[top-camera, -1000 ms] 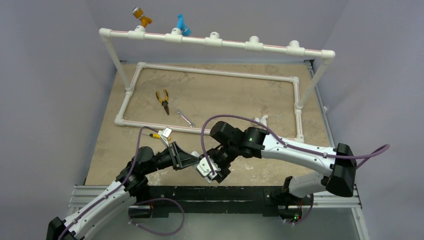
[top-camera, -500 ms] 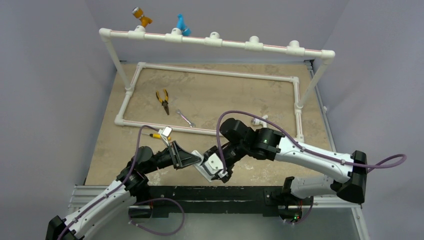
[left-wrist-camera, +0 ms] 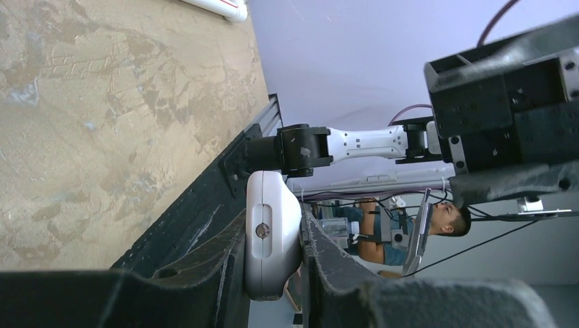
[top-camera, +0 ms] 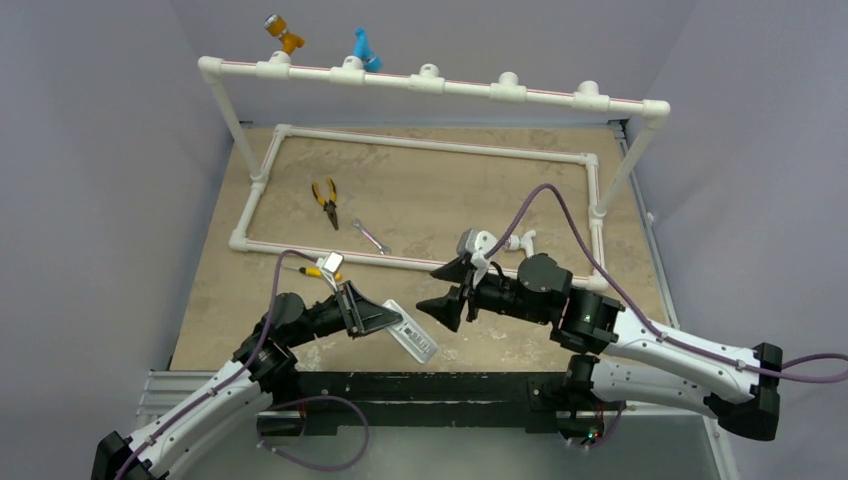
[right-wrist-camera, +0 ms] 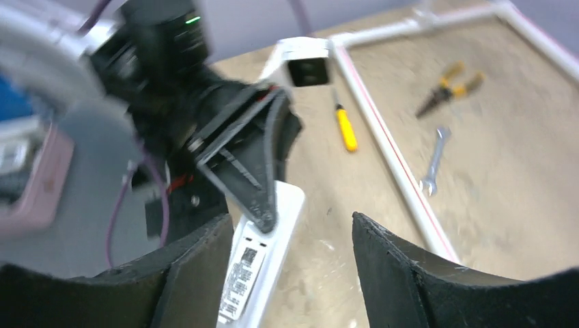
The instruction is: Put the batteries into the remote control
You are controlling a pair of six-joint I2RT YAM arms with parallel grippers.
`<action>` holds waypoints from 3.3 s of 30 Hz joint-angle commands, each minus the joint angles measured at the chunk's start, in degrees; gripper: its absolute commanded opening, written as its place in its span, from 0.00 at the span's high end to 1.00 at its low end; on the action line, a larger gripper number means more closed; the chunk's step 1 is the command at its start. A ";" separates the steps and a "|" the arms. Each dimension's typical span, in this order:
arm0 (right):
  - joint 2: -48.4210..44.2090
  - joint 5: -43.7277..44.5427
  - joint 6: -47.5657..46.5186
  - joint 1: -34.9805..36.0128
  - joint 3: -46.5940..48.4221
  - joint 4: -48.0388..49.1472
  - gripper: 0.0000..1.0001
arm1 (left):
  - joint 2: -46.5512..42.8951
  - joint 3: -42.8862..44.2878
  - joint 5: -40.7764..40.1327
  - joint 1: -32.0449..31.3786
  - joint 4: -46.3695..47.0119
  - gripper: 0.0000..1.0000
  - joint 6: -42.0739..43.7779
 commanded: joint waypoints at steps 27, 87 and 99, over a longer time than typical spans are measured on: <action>-4.60 13.06 59.74 1.56 -19.44 17.23 0.11 | 1.79 0.00 -1.21 -0.29 8.66 1.00 -1.69; 4.69 8.28 57.46 3.01 -17.15 17.97 0.44 | 0.61 -0.13 -1.09 -0.31 7.72 1.00 -1.85; 5.29 7.42 57.86 2.98 -18.36 21.63 0.47 | 0.57 -0.13 -0.21 -0.30 10.00 1.00 -1.85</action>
